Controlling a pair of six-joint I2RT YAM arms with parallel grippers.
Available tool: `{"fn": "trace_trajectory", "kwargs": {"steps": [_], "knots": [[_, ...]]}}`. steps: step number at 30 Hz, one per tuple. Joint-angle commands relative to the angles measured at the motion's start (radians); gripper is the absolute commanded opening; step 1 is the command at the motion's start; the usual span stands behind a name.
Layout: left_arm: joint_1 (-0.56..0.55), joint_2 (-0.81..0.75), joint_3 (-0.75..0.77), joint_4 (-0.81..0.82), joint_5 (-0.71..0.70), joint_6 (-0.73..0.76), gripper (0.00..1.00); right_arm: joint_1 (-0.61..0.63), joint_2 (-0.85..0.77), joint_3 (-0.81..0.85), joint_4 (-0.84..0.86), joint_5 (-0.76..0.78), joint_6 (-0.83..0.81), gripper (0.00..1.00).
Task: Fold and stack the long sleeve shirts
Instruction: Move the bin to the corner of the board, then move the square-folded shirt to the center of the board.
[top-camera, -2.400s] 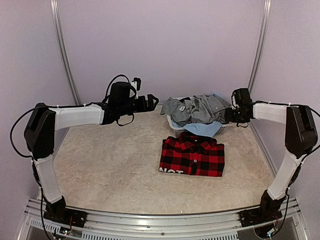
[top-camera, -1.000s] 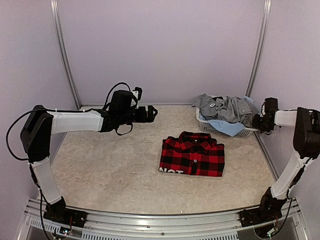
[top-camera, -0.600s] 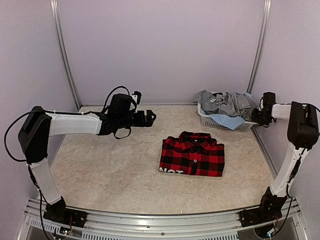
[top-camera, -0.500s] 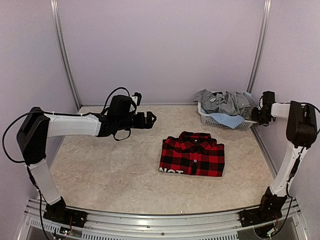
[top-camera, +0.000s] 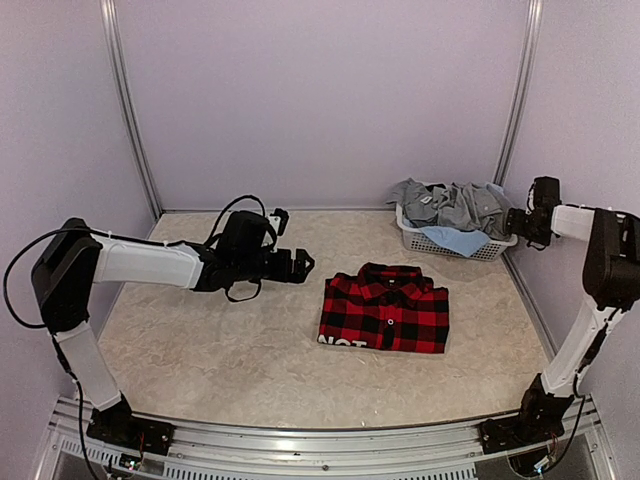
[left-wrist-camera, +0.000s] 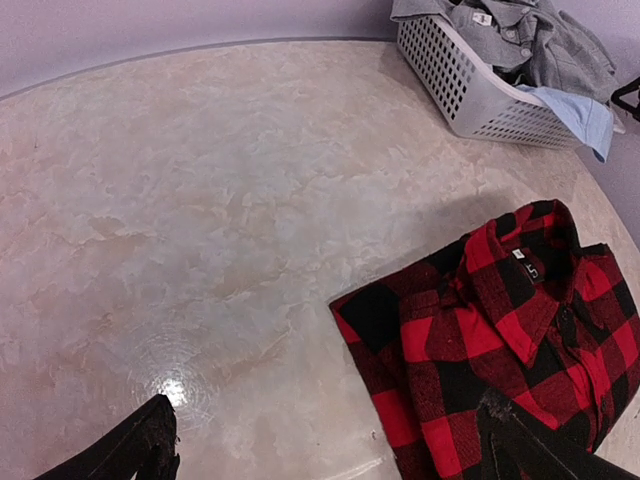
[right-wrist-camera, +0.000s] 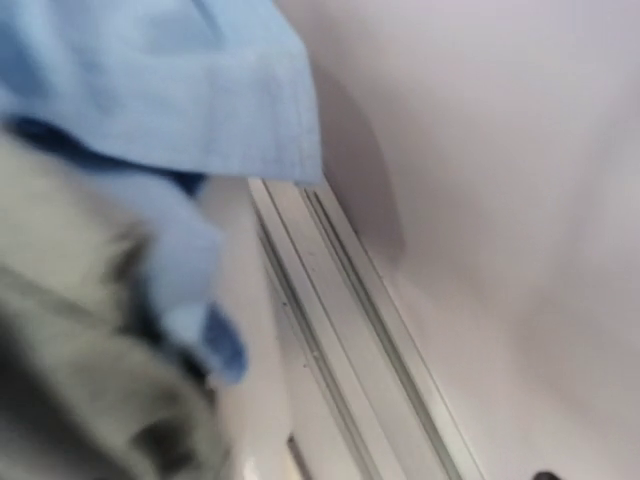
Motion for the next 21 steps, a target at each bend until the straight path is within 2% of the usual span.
{"fn": "trace_trajectory", "kwargs": {"steps": [1,5,12,21], "knots": [[-0.011,-0.045,-0.040,0.040,0.059,0.012,0.99,0.053,-0.155,-0.068,-0.004,0.016,0.014,0.88],[-0.016,-0.031,-0.049,0.058,0.123,0.009,0.99,0.145,-0.305,-0.180,-0.002,0.041,0.039,0.88],[-0.040,0.013,-0.033,0.067,0.137,0.007,0.97,0.365,-0.521,-0.366,-0.030,0.000,0.077,0.88],[-0.090,0.007,-0.054,0.069,0.045,-0.019,0.98,0.602,-0.603,-0.584,-0.059,-0.103,0.231,0.89]]}}
